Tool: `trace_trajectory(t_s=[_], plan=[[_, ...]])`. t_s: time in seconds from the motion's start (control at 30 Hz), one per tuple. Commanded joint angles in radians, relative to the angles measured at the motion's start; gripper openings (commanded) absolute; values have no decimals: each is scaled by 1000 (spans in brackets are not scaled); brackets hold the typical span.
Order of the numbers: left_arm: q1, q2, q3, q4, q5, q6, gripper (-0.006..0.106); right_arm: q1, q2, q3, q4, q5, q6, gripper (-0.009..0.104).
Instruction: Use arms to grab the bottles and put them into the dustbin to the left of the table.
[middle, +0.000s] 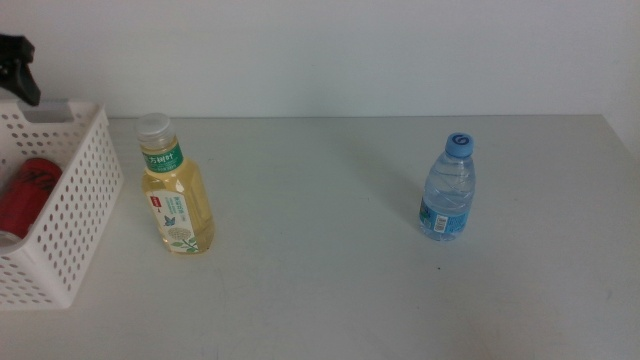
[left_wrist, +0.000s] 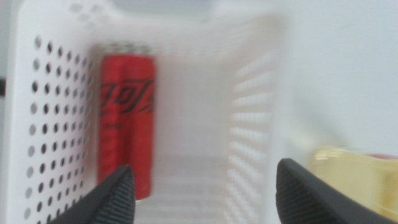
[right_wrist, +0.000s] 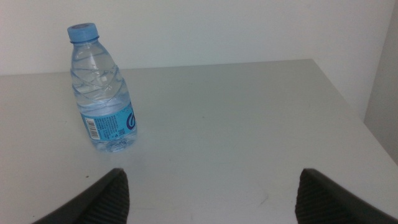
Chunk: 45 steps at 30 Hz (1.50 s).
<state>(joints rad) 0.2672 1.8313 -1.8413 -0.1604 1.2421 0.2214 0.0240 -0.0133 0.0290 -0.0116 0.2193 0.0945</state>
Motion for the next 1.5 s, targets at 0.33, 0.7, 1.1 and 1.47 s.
trace_trajectory(t_s=[0.33, 0.7, 1.1, 1.47], plan=[[-227, -402, 37, 87, 75, -52, 75, -4, -21, -10, -9, -79, -12, 94], [-421, -833, 713, 97, -567, -127, 75, -4, -21, -10, -9, -79, -12, 94], [-477, -1115, 1282, 96, -1102, -132, 75, -4, -21, -10, -9, -79, -12, 94], [-476, -1123, 1350, 95, -1103, -131, 75, -4, -21, -10, -9, -79, -12, 94]])
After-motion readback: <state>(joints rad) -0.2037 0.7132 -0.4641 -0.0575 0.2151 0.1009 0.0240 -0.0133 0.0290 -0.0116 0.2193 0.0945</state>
